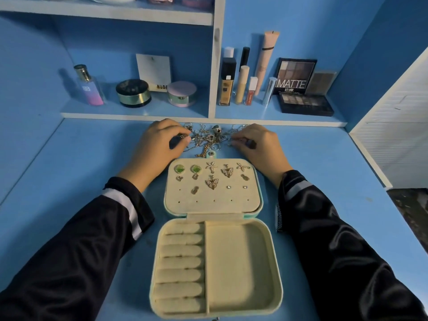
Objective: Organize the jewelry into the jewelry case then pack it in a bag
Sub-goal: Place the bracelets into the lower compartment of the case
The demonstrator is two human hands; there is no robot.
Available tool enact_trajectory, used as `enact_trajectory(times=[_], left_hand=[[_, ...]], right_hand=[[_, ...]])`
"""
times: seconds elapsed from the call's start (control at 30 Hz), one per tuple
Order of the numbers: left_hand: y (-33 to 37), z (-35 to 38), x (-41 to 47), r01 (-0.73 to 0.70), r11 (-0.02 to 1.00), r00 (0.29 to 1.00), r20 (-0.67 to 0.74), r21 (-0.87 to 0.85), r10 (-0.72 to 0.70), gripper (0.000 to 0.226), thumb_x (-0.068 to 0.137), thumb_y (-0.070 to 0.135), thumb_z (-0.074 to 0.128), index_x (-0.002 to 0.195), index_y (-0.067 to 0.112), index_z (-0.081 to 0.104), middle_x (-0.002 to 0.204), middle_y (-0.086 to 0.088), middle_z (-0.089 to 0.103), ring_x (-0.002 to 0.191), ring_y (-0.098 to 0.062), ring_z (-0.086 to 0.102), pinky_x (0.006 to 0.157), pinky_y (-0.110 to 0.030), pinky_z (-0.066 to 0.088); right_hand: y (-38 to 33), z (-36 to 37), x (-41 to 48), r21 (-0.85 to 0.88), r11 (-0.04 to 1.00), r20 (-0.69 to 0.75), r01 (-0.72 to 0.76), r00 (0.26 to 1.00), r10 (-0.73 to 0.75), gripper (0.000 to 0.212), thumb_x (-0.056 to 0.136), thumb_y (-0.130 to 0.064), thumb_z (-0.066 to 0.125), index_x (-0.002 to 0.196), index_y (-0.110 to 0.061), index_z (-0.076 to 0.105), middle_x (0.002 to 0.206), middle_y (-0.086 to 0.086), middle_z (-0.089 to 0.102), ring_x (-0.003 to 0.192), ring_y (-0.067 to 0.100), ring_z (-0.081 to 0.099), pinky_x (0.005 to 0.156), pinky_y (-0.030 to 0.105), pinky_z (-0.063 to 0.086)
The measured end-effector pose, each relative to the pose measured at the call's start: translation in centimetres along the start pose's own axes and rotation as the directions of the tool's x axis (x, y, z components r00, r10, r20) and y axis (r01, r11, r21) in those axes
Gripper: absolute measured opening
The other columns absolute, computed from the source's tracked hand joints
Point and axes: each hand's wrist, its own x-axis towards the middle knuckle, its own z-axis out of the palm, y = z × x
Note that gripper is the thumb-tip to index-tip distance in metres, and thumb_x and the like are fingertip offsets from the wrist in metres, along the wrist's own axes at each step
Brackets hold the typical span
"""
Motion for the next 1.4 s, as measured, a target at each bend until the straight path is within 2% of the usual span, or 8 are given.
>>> enact_trajectory(times=[0.2,0.4,0.6,0.73,0.87,1.0,1.23,1.4], left_hand=[[-0.6,0.3,-0.1,-0.024,1.0,1.0,-0.011,-0.006,0.024,0.02,0.091,0.023,0.067,0.106,0.013,0.075,0.107,-0.002,0.064,0.101,-0.026,0.059,0.086,-0.043,0.051],[-0.4,0.3,0.0,-0.004,1.0,0.999,-0.042,-0.001,0.004,0.017,0.091,0.019,0.068,0.104,0.012,0.076,0.105,-0.003,0.064,0.102,-0.026,0.058,0.086,-0.038,0.049],[0.7,0.5,1.1,-0.079,0.996,0.997,0.003,-0.029,0.079,0.026,0.093,0.029,0.059,0.107,0.015,0.075,0.108,0.0,0.065,0.103,-0.021,0.058,0.09,-0.035,0.047],[0.6,0.7,2.3,-0.142,0.987,0.982,0.114,-0.074,0.15,0.026,0.092,0.031,0.061,0.108,0.016,0.075,0.107,0.0,0.067,0.101,-0.021,0.06,0.09,-0.04,0.05],[1.7,1.3,4.3,-0.234,0.965,0.963,0.11,-0.118,0.246,0.017,0.093,0.025,0.066,0.105,0.017,0.076,0.1,0.003,0.068,0.092,-0.015,0.062,0.083,-0.037,0.052],[2.4,2.5,5.9,-0.292,0.946,0.937,0.154,-0.138,0.312,0.018,0.091,0.025,0.069,0.107,0.018,0.076,0.1,0.003,0.069,0.09,-0.014,0.06,0.08,-0.036,0.051],[2.5,3.9,7.3,-0.274,0.955,0.925,0.239,-0.116,0.295,0.024,0.09,0.03,0.07,0.111,0.02,0.075,0.097,0.004,0.059,0.093,-0.009,0.05,0.082,-0.034,0.047],[2.5,3.5,7.7,-0.255,0.964,0.921,0.283,-0.08,0.267,0.023,0.092,0.027,0.067,0.111,0.02,0.075,0.096,0.004,0.059,0.093,-0.01,0.05,0.082,-0.034,0.046]], right_hand=[[0.2,-0.4,-0.5,-0.006,1.0,-0.024,-0.004,1.0,0.004,0.013,0.084,-0.003,0.07,0.095,-0.004,0.076,0.094,0.011,0.066,0.078,0.019,0.06,0.073,0.005,0.04],[0.6,-1.0,-0.7,-0.01,1.0,-0.053,-0.023,0.998,0.023,0.014,0.084,0.002,0.068,0.093,-0.005,0.076,0.093,0.007,0.065,0.076,0.01,0.054,0.073,0.003,0.04],[3.0,-2.9,-0.6,-0.051,0.979,-0.175,-0.196,0.967,0.184,0.017,0.085,0.0,0.064,0.098,-0.004,0.073,0.096,0.012,0.066,0.076,0.012,0.053,0.071,0.0,0.037],[3.7,-3.2,-0.2,-0.015,0.96,-0.151,-0.281,0.949,0.275,0.015,0.088,-0.008,0.066,0.101,-0.008,0.074,0.099,0.01,0.067,0.078,0.012,0.055,0.073,0.0,0.037],[4.1,-3.2,0.4,0.0,0.956,-0.117,-0.293,0.95,0.291,0.016,0.089,-0.011,0.065,0.102,-0.012,0.074,0.103,0.005,0.07,0.084,0.01,0.057,0.078,0.0,0.037],[4.1,-3.4,0.7,0.031,0.956,-0.087,-0.292,0.952,0.293,0.014,0.089,-0.015,0.067,0.1,-0.014,0.075,0.098,0.005,0.07,0.081,0.012,0.059,0.078,0.01,0.043],[4.1,-3.2,0.8,0.047,0.964,-0.076,-0.263,0.961,0.266,0.012,0.082,-0.018,0.077,0.093,-0.013,0.075,0.095,0.002,0.069,0.072,0.007,0.054,0.071,0.004,0.038],[4.0,-3.6,0.8,0.06,0.953,-0.058,-0.296,0.952,0.3,0.008,0.085,-0.014,0.072,0.092,-0.013,0.076,0.09,-0.007,0.063,0.071,0.001,0.053,0.069,0.002,0.036]])
